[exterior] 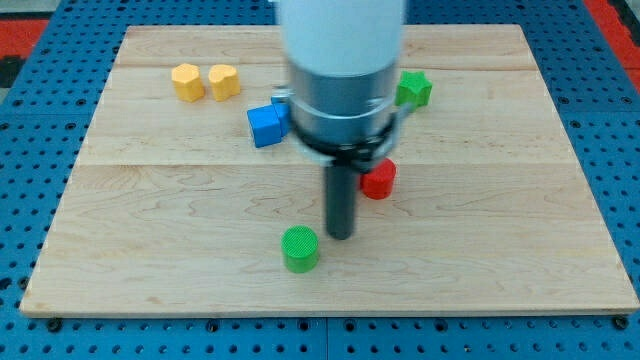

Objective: Move the green star closer to the blue cube and blue triangle

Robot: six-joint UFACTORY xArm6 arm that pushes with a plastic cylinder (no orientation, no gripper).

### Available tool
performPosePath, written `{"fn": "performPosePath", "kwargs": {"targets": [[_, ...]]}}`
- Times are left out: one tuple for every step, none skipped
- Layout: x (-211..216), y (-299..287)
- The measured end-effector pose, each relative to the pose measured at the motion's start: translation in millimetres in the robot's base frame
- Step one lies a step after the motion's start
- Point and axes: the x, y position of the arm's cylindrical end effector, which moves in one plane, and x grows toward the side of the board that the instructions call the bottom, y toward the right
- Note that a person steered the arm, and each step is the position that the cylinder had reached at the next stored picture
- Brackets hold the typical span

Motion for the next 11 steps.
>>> {"fn": "performPosePath", "kwargs": {"targets": [[-24, 107], [-71, 186], [-157, 202], [-227, 225], [-243, 176], [-211, 123], [-179, 86], [-219, 128], [-224, 83], [-215, 23], [-162, -3]]}}
